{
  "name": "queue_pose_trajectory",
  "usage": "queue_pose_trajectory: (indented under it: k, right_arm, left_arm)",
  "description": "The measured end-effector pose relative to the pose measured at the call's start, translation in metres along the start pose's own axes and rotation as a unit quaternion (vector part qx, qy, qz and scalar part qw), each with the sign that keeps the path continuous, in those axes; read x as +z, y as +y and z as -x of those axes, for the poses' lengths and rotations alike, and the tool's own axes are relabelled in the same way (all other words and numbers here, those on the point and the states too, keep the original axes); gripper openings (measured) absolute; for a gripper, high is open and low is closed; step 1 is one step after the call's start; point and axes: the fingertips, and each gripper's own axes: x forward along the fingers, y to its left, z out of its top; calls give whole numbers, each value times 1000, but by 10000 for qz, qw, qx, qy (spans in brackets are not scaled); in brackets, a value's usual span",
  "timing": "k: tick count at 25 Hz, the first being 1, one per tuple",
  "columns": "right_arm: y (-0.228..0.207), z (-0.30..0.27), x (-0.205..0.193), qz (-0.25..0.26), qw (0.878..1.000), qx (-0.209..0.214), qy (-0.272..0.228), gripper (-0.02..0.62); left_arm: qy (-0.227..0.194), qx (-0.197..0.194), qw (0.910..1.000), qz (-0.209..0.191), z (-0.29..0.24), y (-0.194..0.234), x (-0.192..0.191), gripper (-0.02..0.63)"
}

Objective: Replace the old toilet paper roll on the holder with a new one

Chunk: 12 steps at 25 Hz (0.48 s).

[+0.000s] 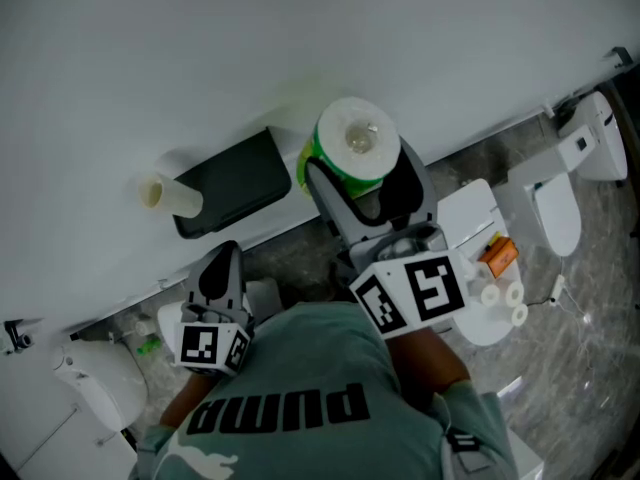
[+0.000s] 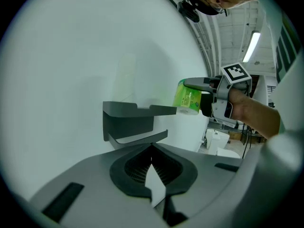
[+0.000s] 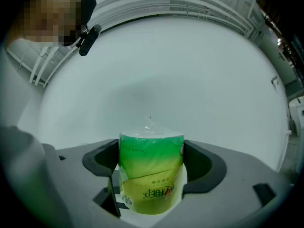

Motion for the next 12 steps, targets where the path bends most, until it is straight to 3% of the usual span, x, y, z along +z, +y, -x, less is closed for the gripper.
queue_pose_trajectory:
  k: [12]
  right_arm:
    - [-35, 0, -43, -1152, 9929, -238, 154, 414]
  left_arm:
    - [192, -41, 9997, -119, -13, 1, -16, 3]
